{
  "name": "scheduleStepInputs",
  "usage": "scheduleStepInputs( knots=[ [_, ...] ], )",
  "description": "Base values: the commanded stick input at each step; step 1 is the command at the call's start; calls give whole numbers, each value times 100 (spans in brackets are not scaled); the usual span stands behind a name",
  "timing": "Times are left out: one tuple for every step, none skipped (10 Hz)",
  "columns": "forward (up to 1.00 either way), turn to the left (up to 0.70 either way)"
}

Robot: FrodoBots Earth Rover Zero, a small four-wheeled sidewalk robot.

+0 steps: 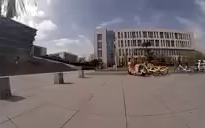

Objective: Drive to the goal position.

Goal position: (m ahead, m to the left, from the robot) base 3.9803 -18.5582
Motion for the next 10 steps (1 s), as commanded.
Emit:
scheduleStepInputs(
  knots=[
    [61,0],
    [59,-15],
    [60,-57],
    [60,-57],
    [60,-57],
    [64,-31],
    [64,-31],
    [64,-31],
    [64,-31],
    [67,-32]
  ],
)
